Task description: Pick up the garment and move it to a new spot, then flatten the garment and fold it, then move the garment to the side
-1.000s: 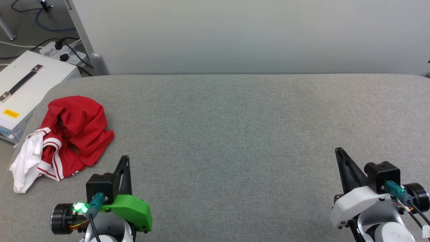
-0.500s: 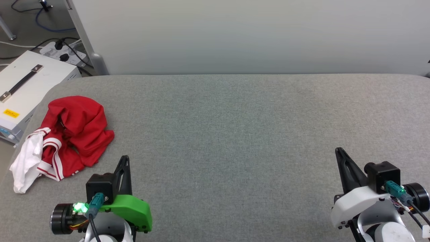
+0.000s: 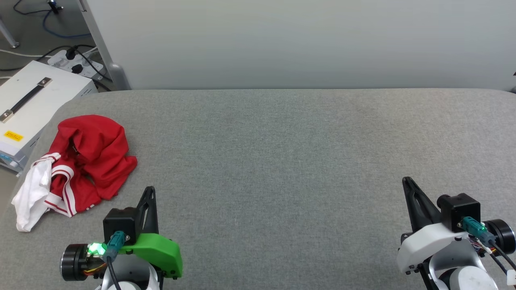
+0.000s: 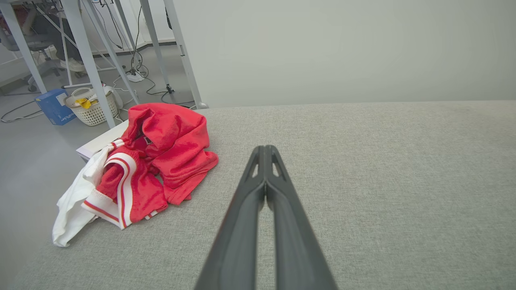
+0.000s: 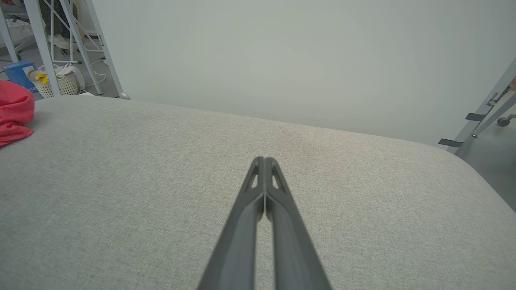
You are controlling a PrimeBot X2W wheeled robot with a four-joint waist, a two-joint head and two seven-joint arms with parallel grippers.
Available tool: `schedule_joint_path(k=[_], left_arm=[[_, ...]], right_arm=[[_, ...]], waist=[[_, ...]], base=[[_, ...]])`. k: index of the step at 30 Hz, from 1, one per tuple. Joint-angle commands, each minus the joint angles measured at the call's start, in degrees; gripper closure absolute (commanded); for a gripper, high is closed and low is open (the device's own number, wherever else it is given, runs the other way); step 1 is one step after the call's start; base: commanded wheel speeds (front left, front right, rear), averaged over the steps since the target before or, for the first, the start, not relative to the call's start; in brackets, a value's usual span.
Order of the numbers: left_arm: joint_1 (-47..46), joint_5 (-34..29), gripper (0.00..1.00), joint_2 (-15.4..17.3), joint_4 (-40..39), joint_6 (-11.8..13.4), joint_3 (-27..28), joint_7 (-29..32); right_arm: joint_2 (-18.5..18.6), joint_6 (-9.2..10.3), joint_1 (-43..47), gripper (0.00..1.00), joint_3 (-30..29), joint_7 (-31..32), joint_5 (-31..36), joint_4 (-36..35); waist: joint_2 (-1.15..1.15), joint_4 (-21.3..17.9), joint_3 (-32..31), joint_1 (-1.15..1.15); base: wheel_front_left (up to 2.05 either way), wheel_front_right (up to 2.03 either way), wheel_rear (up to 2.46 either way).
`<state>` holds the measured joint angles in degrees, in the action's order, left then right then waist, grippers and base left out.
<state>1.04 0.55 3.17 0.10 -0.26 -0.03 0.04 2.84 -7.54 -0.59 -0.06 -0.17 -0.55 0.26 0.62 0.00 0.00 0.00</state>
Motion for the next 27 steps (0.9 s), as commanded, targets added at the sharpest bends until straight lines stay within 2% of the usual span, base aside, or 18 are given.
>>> schedule_joint_path(k=[1, 2, 27], left_arm=[[-1.04, -0.55, 1.0, -0.29, -0.1, 0.26, 0.03, -0.04], [0.0, 0.0, 0.0, 0.0, 0.0, 0.0, 0.0, 0.0], [-0.05, 2.25, 0.0, -0.04, 1.76, -0.05, 0.23, -2.63]], right_arm=[[0.04, 0.05, 0.59, 1.0, 0.06, 0.17, 0.55, -0.26], [0.0, 0.0, 0.0, 0.0, 0.01, 0.01, 0.0, 0.0], [0.01, 0.01, -0.51, 0.0, -1.41, -2.6, -2.11, 0.83]], waist=[[-0.62, 0.0, 0.0, 0.0], [0.0, 0.0, 0.0, 0.0], [-0.11, -0.04, 0.17, 0.0]], base=[[0.0, 0.0, 0.0], [0.0, 0.0, 0.0], [0.0, 0.0, 0.0]])
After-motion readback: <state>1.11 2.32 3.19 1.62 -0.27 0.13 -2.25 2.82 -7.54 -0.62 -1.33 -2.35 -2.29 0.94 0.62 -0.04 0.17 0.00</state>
